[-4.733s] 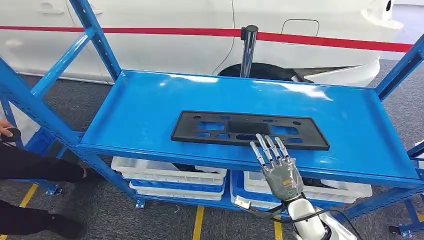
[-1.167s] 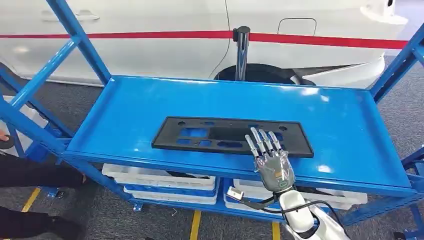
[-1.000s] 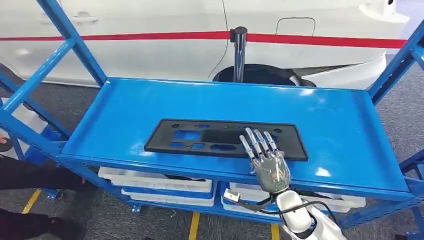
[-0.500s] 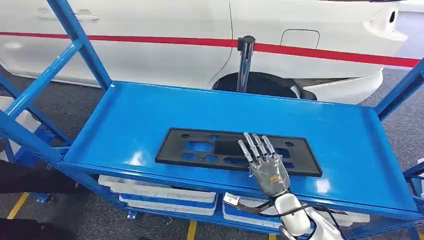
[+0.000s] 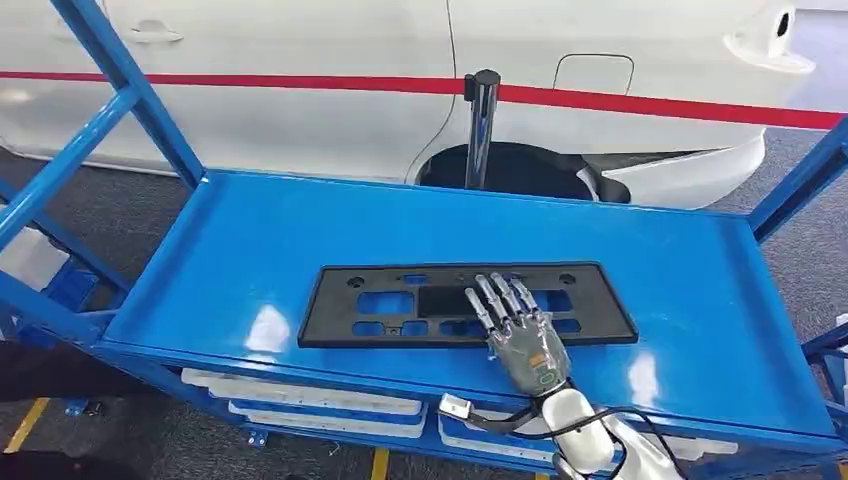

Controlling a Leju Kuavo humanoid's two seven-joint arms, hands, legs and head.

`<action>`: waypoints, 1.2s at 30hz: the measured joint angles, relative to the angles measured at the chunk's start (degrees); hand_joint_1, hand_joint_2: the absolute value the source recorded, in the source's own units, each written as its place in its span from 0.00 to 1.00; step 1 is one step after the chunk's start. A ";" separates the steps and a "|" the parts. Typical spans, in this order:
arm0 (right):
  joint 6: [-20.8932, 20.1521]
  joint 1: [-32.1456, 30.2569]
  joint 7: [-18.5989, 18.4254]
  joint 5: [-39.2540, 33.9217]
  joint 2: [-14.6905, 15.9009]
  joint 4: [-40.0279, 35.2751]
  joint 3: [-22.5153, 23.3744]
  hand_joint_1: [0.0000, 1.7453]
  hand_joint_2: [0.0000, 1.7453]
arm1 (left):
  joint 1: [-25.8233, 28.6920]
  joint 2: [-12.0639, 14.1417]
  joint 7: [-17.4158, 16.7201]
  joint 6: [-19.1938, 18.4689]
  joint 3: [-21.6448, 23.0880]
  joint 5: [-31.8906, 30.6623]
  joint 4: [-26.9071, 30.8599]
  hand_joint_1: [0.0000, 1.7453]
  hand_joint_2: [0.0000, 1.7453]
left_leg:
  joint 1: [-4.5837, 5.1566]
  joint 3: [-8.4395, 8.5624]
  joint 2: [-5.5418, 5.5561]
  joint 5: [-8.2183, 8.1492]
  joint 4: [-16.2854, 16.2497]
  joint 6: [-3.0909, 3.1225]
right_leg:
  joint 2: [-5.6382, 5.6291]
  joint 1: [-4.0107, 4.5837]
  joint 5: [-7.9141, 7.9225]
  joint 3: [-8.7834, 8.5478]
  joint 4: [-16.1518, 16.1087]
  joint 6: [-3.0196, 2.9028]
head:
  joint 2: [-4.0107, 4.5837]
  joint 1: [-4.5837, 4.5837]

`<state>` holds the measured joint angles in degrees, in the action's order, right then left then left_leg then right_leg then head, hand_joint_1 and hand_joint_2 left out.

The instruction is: Take the parts from the cabinet and place them on the table.

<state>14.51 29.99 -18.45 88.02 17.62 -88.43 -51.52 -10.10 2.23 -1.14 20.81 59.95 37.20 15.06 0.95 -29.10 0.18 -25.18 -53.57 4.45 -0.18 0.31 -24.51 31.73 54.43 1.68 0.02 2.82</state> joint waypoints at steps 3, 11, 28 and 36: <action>-2.73 0.45 0.44 -2.14 -0.09 -0.24 -0.22 1.00 1.00 | 0.00 0.00 0.59 -0.09 -0.17 -0.20 0.00 0.00 0.00 | -0.15 0.18 0.00 -0.10 0.16 -0.83 | 0.00 0.13 -0.14 -0.15 0.00 -0.23 | 0.00 0.00; -4.76 0.86 0.41 -4.85 -0.07 -0.90 -0.22 1.00 1.00 | 0.15 0.02 0.72 0.46 -0.50 -1.11 0.00 0.00 0.00 | -0.33 0.28 0.00 0.03 0.18 -1.27 | 0.00 0.16 0.00 -0.31 0.00 -0.52 | 0.00 0.02; 17.77 -3.32 -5.07 -12.25 0.17 -14.94 5.92 1.00 1.00 | 0.83 0.02 2.23 5.42 -0.98 -2.58 0.00 0.00 0.00 | -0.17 0.18 -0.09 0.04 0.14 -1.26 | -0.06 -0.01 0.05 -0.11 0.00 -0.47 | 0.00 0.00; 23.06 -2.49 -5.25 -15.56 1.01 -33.82 10.14 1.00 1.00 | 0.93 0.00 19.68 7.58 -3.92 2.67 0.02 0.00 1.00 | -0.16 0.17 -0.10 0.04 0.14 -1.26 | -0.07 -0.01 0.05 -0.08 -0.01 -0.47 | 0.00 0.00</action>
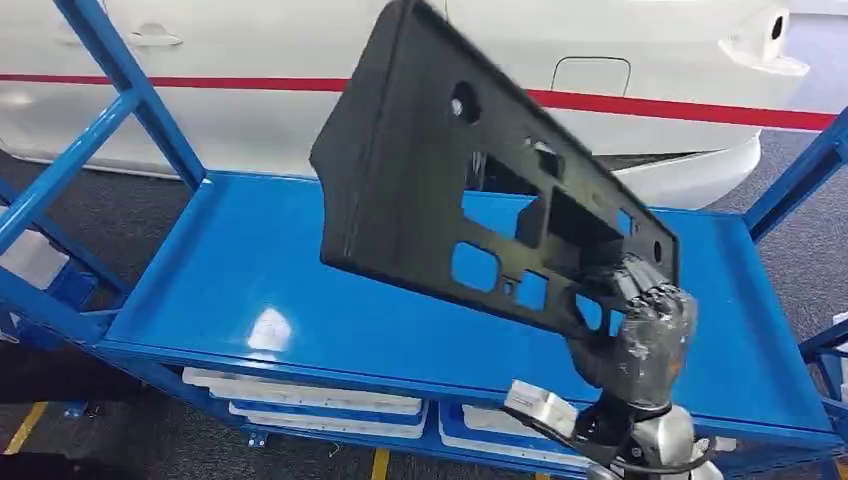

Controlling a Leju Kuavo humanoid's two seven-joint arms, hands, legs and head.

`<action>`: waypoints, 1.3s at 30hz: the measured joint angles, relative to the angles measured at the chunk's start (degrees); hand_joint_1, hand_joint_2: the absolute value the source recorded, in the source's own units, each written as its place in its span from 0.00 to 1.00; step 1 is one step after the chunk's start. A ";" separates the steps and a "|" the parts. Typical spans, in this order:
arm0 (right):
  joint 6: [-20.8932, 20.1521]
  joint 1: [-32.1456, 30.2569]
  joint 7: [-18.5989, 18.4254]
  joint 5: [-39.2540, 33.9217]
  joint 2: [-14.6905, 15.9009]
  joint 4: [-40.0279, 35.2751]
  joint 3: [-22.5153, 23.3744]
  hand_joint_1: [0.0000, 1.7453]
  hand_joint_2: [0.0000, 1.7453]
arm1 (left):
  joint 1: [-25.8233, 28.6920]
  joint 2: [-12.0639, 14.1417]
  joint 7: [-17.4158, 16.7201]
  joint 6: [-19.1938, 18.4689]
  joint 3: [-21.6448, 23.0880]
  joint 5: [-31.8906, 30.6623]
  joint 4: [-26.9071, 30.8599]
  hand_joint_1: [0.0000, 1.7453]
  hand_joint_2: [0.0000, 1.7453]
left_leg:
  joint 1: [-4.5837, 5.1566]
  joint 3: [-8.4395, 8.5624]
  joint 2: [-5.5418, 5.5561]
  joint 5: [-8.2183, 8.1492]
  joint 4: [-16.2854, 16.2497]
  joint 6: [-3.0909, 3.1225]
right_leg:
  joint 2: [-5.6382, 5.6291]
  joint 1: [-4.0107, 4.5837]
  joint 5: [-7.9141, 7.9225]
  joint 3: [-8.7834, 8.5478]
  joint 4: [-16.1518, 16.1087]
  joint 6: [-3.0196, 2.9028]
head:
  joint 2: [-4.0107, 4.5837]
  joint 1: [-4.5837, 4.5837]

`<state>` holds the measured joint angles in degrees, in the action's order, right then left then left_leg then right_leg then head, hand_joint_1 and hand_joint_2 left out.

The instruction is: Take the parts from the cabinet and place them on the table.

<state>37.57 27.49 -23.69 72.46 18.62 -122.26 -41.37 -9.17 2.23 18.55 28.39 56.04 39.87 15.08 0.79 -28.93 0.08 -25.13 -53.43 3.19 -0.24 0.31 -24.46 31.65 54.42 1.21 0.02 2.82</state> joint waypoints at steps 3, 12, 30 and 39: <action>0.63 2.17 0.17 -2.07 0.83 -7.65 0.76 1.00 1.00 | -0.16 -0.04 8.64 -3.25 -2.60 3.60 0.00 0.00 1.00 | 0.00 0.01 0.00 0.00 0.00 0.00 | 0.00 0.00 0.00 -0.03 0.00 0.00 | 0.00 0.02; 2.12 3.20 10.31 -18.21 -0.83 -17.86 -0.07 1.00 1.00 | -0.21 -0.11 9.76 -7.67 -7.45 5.02 0.00 0.00 1.00 | 0.00 0.00 0.02 -0.01 0.01 0.00 | 0.02 0.00 0.00 -0.04 0.00 0.00 | 0.07 0.31; 0.30 -5.50 13.46 -44.94 -1.18 -18.54 -1.99 1.00 1.00 | 0.93 -2.60 7.68 -17.62 -10.12 5.52 0.00 0.00 1.00 | 0.00 -0.07 0.02 -0.02 0.02 0.00 | 0.03 -0.01 -0.02 0.00 -0.01 -0.01 | 0.44 11.19; -10.36 -5.70 12.20 -44.52 -2.62 -10.92 -8.09 1.00 1.00 | 0.26 -4.85 7.42 -20.50 -10.12 5.83 0.00 0.00 1.00 | -0.03 -0.25 0.08 0.00 0.02 -0.01 | 0.12 0.01 -0.01 0.15 0.00 -0.01 | 0.42 10.16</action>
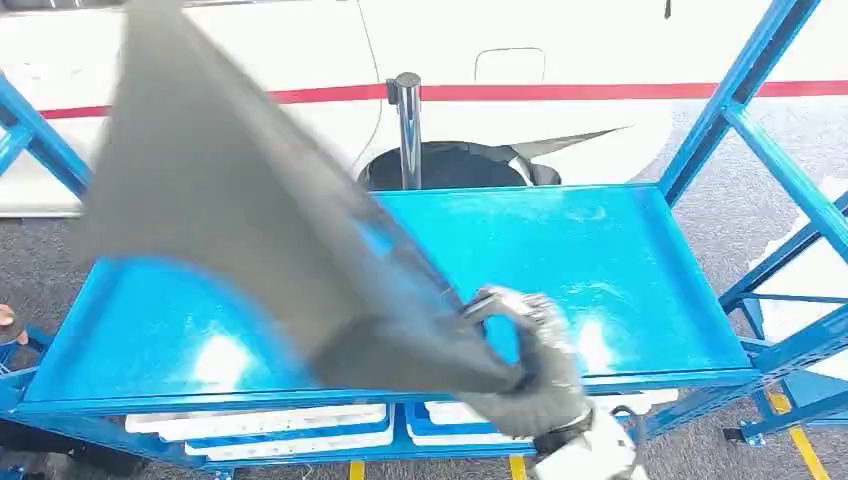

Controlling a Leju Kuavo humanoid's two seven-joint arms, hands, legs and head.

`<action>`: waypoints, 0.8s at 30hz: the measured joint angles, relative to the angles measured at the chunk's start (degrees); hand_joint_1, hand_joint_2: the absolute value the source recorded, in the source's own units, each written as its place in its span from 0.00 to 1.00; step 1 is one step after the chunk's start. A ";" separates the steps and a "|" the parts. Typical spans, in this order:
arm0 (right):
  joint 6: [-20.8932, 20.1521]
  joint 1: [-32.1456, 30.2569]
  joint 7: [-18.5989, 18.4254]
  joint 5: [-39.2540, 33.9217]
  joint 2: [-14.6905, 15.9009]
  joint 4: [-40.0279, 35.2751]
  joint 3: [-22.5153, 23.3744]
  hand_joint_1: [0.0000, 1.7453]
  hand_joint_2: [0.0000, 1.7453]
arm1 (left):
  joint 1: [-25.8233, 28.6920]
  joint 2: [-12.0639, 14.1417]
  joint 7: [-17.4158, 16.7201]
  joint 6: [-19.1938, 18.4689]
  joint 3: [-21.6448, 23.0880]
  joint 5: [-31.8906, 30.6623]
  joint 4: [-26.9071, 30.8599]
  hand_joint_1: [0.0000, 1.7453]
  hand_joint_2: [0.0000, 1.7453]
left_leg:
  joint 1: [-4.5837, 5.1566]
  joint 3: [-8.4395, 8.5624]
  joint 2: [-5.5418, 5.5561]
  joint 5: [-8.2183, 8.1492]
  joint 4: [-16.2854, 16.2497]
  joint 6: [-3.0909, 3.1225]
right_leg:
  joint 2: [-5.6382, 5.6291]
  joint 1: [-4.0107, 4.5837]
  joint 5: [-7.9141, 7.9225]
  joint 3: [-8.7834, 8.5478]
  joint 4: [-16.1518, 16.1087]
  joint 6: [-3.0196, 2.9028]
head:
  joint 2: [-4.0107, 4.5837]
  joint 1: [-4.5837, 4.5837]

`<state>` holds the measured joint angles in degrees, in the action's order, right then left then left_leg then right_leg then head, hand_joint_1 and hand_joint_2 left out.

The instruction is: Take the parts from the cabinet and place them on the table.

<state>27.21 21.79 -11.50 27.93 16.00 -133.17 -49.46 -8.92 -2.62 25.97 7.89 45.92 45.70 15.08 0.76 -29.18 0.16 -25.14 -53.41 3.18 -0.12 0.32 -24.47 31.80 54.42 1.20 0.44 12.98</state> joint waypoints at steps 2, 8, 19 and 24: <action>-1.20 0.60 -0.72 0.43 -0.57 1.42 -0.85 1.00 1.00 | -0.03 -0.15 0.02 -0.02 0.00 0.37 0.00 0.00 1.00 | 0.00 0.00 -0.01 0.00 0.00 0.00 | -0.01 0.00 0.00 0.02 0.01 0.00 | 0.00 -0.11; -0.21 3.01 -1.97 -1.23 -1.14 2.95 -1.59 1.00 1.00 | -0.56 -0.72 -0.37 -0.48 0.00 1.09 0.00 0.00 1.00 | 0.02 -0.03 -0.01 0.01 0.00 -0.01 | -0.02 -0.01 0.00 0.04 0.01 0.00 | 0.00 -0.33; 4.14 8.53 -2.16 -8.22 -1.16 2.12 -1.24 1.00 1.00 | -1.03 -1.49 -2.14 -2.82 0.00 1.31 0.00 0.00 1.00 | 0.05 -0.03 -0.03 0.00 -0.02 0.00 | -0.02 -0.04 0.01 0.07 0.00 0.01 | 0.00 -0.59; 6.21 13.59 -3.45 -13.34 -1.16 1.96 -0.76 1.00 1.00 | -1.13 -1.86 -4.26 -3.87 0.00 1.70 0.00 0.00 1.00 | 0.05 -0.01 -0.05 0.01 -0.02 -0.01 | -0.06 -0.03 0.01 0.08 0.00 0.01 | 0.00 -0.66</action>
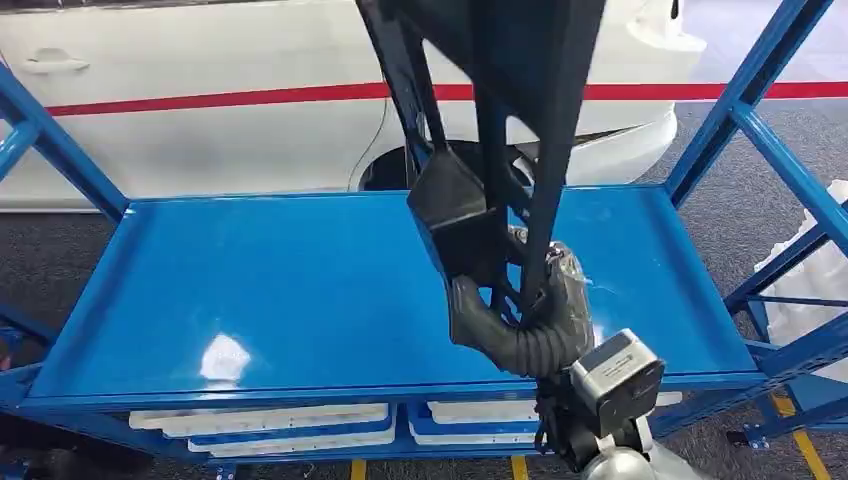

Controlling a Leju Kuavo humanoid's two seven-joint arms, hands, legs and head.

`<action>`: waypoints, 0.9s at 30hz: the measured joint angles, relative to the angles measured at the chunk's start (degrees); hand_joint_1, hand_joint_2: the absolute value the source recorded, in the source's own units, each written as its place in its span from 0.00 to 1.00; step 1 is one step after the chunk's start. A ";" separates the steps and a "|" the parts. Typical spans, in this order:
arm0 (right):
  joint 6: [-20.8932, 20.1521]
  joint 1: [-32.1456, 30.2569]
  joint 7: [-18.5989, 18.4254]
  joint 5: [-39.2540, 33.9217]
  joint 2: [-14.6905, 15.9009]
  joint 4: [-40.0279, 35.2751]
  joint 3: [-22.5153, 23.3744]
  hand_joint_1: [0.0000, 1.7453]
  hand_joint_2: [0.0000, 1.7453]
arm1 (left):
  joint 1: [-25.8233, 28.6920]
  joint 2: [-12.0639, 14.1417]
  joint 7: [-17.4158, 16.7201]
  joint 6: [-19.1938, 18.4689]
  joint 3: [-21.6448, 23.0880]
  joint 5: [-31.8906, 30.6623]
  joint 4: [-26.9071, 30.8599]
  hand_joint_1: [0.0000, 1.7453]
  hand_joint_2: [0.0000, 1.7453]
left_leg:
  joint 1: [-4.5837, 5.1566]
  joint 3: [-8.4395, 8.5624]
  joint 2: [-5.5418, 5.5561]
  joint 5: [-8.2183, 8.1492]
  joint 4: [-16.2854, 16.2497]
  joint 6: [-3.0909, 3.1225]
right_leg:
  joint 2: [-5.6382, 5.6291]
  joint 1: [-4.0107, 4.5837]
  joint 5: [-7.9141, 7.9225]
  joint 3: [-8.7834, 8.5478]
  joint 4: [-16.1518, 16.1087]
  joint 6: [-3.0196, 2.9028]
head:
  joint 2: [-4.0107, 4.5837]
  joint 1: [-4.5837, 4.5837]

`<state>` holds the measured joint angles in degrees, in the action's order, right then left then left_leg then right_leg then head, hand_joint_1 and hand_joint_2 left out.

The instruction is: Take the parts from the cabinet and place them on the table.

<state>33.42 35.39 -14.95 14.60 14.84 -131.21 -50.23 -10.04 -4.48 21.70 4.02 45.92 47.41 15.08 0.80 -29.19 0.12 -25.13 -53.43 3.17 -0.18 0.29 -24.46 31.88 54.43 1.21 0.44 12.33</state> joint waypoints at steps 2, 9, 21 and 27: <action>0.02 1.41 -0.35 -0.98 0.02 0.00 0.11 1.00 1.00 | -0.01 -0.02 -0.39 -0.11 0.00 0.07 0.00 0.00 1.00 | 0.00 0.00 0.01 0.01 0.00 0.00 | 0.01 0.00 0.00 -0.01 0.00 0.00 | 0.00 -0.02; 0.22 2.85 0.15 -1.57 0.02 0.00 0.11 1.00 1.00 | 0.00 -0.04 -0.50 -0.17 0.00 0.07 0.00 0.00 1.00 | -0.01 -0.02 0.01 0.01 0.00 0.00 | 0.01 0.01 0.00 0.01 0.01 0.00 | 0.00 -0.04; 0.18 2.42 1.62 -1.20 0.02 0.00 -0.02 1.00 1.00 | 0.36 -0.04 -2.07 -0.90 0.00 0.06 0.00 0.00 1.00 | 0.04 -0.05 0.01 -0.01 -0.08 0.02 | 0.01 -0.06 0.02 0.02 -0.03 0.02 | 0.00 -0.04; 0.13 2.30 1.47 -0.81 0.04 -0.18 -0.39 1.00 1.00 | 0.38 -0.04 -2.84 -1.38 0.00 0.07 -0.02 0.00 1.00 | 0.34 -0.06 0.01 -0.08 -0.14 0.13 | 0.02 -0.23 0.05 0.02 -0.03 0.08 | 0.00 -0.04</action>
<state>33.55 37.68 -13.49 13.79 14.88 -131.38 -50.62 -9.66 -4.52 18.86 2.64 45.92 47.47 15.06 1.15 -29.25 0.13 -25.21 -53.57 3.30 -0.16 0.06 -24.41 31.90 54.40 1.29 0.44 12.28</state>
